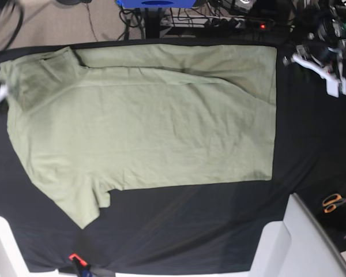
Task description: Fold the T-shirt properly
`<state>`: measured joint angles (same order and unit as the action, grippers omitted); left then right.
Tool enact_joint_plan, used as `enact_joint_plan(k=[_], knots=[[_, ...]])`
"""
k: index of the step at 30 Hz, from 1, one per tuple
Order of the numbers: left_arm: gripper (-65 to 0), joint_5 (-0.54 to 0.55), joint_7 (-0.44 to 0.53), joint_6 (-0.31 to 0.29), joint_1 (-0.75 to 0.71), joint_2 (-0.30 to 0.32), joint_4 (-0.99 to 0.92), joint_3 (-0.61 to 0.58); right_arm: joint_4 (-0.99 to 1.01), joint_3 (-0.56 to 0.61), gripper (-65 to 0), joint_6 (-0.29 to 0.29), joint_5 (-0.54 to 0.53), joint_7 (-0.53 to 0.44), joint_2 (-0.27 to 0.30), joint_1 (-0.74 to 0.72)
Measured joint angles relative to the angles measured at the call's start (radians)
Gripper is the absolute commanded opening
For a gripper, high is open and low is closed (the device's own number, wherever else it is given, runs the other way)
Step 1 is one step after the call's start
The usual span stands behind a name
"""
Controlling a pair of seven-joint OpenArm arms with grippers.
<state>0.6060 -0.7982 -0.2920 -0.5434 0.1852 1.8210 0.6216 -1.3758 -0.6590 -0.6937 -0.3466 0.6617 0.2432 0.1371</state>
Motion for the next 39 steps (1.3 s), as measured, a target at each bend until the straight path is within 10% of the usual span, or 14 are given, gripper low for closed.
enact_joint_plan(k=[5, 9, 13, 18, 27, 31, 39], knots=[[-65.0, -0.001, 0.002, -0.002, 0.022, -0.005, 0.010, -0.005, 0.409, 0.106, -64.2, 0.000, 0.206, -0.086, 0.073, -0.314], [-65.0, 0.000, -0.003, -0.001, 0.009, -0.013, 0.008, -0.006, 0.734, 0.113, -60.8, 0.016, 0.378, -0.404, 0.091, -0.478], [-65.0, 0.000, 0.007, -0.002, -0.006, -0.011, 0.008, 0.011, 0.971, 0.112, -38.9, 0.200, 0.496, -0.618, 0.089, -0.556], [-65.0, 0.000, 0.002, -0.001, -0.005, -0.011, 0.005, 0.079, 1.057, 0.116, -12.6, 0.268, 0.513, -0.708, 0.116, -0.569], [-65.0, 0.001, 0.002, -0.001, 0.001, -0.013, -0.034, 0.093, 1.057, 0.266, -38.1, 0.275, 0.506, -0.734, 0.114, -0.567], [-65.0, -0.001, 0.000, 0.000, 0.004, -0.013, -0.064, 0.093, 1.057, 0.277, -65.0, 0.269, 0.504, -0.744, 0.100, -0.569], [-65.0, 0.001, 0.000, 0.000, 0.011, -0.032, -0.064, 0.091, 0.924, 0.273, -64.8, 0.262, 0.505, -0.670, 0.086, -0.504]])
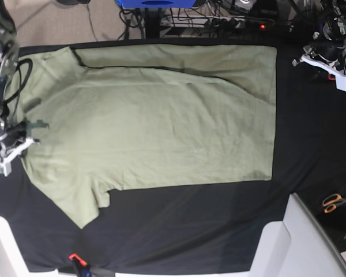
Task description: Fold the T-shirt properly
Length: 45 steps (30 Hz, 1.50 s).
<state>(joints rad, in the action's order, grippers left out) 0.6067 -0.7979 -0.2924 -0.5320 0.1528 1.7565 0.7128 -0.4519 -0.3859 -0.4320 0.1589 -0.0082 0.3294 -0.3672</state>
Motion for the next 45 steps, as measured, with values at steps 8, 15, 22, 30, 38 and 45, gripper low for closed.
enact_joint_plan(k=[8, 15, 22, 30, 38, 45], knots=[[-65.0, -0.001, 0.000, 0.000, 0.027, 0.001, 0.000, -0.002, -0.403, 0.000, -64.8, -0.002, -0.095, 0.223, -0.035, 0.185], [-65.0, -0.002, 0.000, 0.000, 0.047, 0.002, -0.010, -0.002, -0.663, 0.004, -64.8, -0.002, -0.203, 0.445, -0.045, 0.271], [-65.0, -0.005, 0.001, 0.000, 0.066, 0.007, -0.024, -0.018, -0.873, 0.002, -64.8, 0.004, -0.201, 0.592, -0.129, 0.369], [-65.0, -0.005, 0.000, 0.000, 0.066, 0.042, -0.028, -0.096, -1.016, 0.002, -64.8, -0.002, -0.204, 0.626, -0.183, 0.487], [-65.0, -0.008, 0.000, 0.000, 0.101, 0.055, -0.076, -0.093, -1.023, 0.002, -64.8, -0.002, -0.204, 0.626, -0.184, 0.565], [-65.0, -0.006, 0.000, 0.000, 0.113, 0.054, -0.100, -0.095, -1.093, 0.002, -41.3, -0.002, -0.205, 0.654, -0.207, 0.587]])
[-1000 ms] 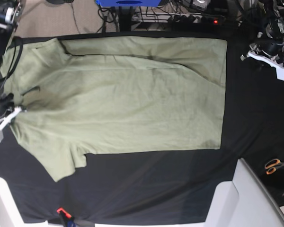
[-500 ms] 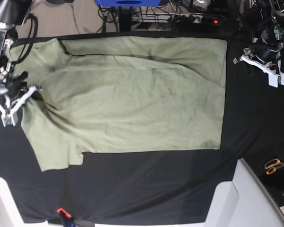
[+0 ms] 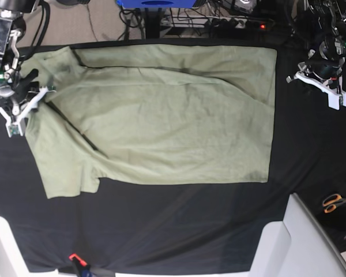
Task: Fold the T-shirt properly
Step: 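Grasp the shirt side below the sleeve with right gripper and pull outward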
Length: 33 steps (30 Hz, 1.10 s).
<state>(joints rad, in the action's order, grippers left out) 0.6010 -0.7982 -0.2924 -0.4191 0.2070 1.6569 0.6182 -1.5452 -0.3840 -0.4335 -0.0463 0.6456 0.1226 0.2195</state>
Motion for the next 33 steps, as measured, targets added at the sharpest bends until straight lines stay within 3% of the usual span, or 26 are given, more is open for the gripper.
enact_joint_plan(k=[3, 5, 10, 13, 23, 26, 33], knots=[[-65.0, -0.002, 0.000, 0.000, 0.000, 0.000, -0.002, 0.002, -0.094, 0.000, -26.4, 0.004, 0.010, 0.055, 0.002, 0.002], [-65.0, -0.002, 0.000, 0.000, 0.001, 0.000, -0.002, 0.003, -0.124, 0.000, -23.4, -0.003, 0.002, 0.059, 0.004, -0.029], [-65.0, -0.003, 0.000, 0.000, 0.001, -0.001, -0.002, 0.006, 0.085, 0.007, -23.3, -0.004, 0.002, 0.042, 0.011, -0.277], [-65.0, 0.000, 0.000, 0.000, 0.000, -0.002, -0.002, 0.004, 0.325, 0.010, -23.3, -0.005, 0.000, 0.010, 0.060, -0.412], [-65.0, 0.001, 0.000, 0.000, -0.002, -0.002, -0.002, 0.008, 1.153, 0.008, -22.5, 0.007, 0.008, -0.418, 0.190, -0.735], [-65.0, -0.002, 0.002, 0.000, -0.001, -0.001, -0.002, 0.008, 1.261, 0.008, -23.0, 0.009, 0.012, -0.463, 0.203, -0.775], [-65.0, -0.001, 0.001, 0.000, 0.000, -0.002, -0.002, 0.008, 1.267, 0.008, -23.3, 0.011, 0.008, -0.475, 0.167, -0.784]])
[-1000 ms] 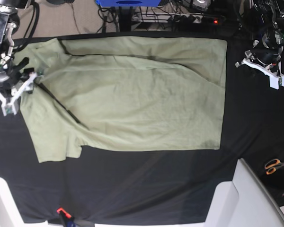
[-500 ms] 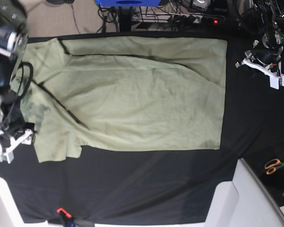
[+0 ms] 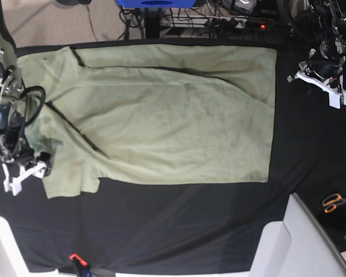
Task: Fold the T-shirt properly
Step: 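Grasp the shirt side below the sleeve with right gripper and pull outward, then move the left gripper down to the shirt's hem corner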
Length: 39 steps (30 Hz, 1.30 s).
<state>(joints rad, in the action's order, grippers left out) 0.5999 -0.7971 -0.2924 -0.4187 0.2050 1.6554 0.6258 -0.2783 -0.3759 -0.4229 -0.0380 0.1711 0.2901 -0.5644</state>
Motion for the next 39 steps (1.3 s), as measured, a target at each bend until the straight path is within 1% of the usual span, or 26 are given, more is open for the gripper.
enact_joint_plan(k=[1, 4, 5, 8, 10, 13, 18, 22, 24, 27, 29, 31, 34, 38, 39], knots=[[-65.0, -0.001, 0.000, 0.000, 0.000, 0.000, 0.000, 0.000, 0.000, 0.000, -23.7, -0.001, 0.000, -0.004, -0.006, 0.000], [-65.0, -0.001, 0.000, 0.000, 0.000, 0.000, 0.000, 0.000, 0.000, 0.000, -28.8, -0.003, 0.000, -0.006, -0.011, 0.000], [-65.0, -0.001, 0.000, 0.000, 0.000, 0.000, 0.000, 0.000, 0.000, 0.000, -29.3, -0.003, 0.000, -0.006, -0.011, 0.000], [-65.0, -0.001, 0.000, 0.000, 0.000, 0.000, 0.000, 0.000, -0.001, 0.000, -29.1, -0.008, -0.010, -0.024, -0.003, 0.018], [-65.0, -0.001, 0.000, 0.000, 0.000, 0.000, 0.000, 0.000, -0.001, -0.005, -29.1, -0.021, -0.014, -0.028, 0.010, 0.028], [-65.0, -0.001, 0.000, 0.000, 0.000, 0.000, 0.000, 0.000, -0.005, -0.008, -29.1, -0.019, -0.015, -0.031, 0.033, 0.045], [-65.0, -0.001, 0.000, 0.000, 0.000, 0.001, 0.000, -0.001, -0.010, -0.008, -29.1, -0.019, -0.026, -0.055, 0.036, 0.068], [-65.0, 0.000, 0.000, 0.000, 0.000, 0.000, 0.000, -0.006, -0.018, -0.012, -29.4, -0.022, -0.038, -0.006, 0.039, 0.070], [-65.0, -0.001, 0.001, 0.000, 0.000, 0.001, 0.000, -0.006, -0.064, -0.013, -29.4, -0.019, -0.036, 0.022, 0.030, 0.090], [-65.0, -0.001, 0.000, 0.000, 0.000, 0.000, 0.000, -0.006, -0.152, -0.013, -29.4, -0.018, -0.040, 0.031, 0.010, 0.145], [-65.0, 0.000, 0.000, 0.000, 0.000, 0.000, 0.000, -0.006, -0.231, -0.013, -29.4, -0.009, -0.032, 0.094, -0.007, 0.174], [-65.0, 0.000, 0.000, 0.000, 0.000, 0.000, 0.000, -0.006, -0.299, -0.013, -29.4, -0.002, -0.027, 0.130, -0.025, 0.204], [-65.0, -0.001, -0.001, 0.000, 0.004, 0.000, 0.000, -0.006, -0.364, -0.013, -29.4, -0.002, -0.021, 0.144, -0.044, 0.238], [-65.0, 0.003, 0.000, 0.000, 0.032, 0.001, -0.024, -0.006, -0.368, -0.013, -29.6, 0.003, -0.018, 0.161, -0.048, 0.235], [-65.0, 0.003, 0.000, 0.000, 0.035, 0.000, -0.034, -0.006, -0.368, -0.013, -30.6, 0.006, -0.018, 0.161, -0.050, 0.235]])
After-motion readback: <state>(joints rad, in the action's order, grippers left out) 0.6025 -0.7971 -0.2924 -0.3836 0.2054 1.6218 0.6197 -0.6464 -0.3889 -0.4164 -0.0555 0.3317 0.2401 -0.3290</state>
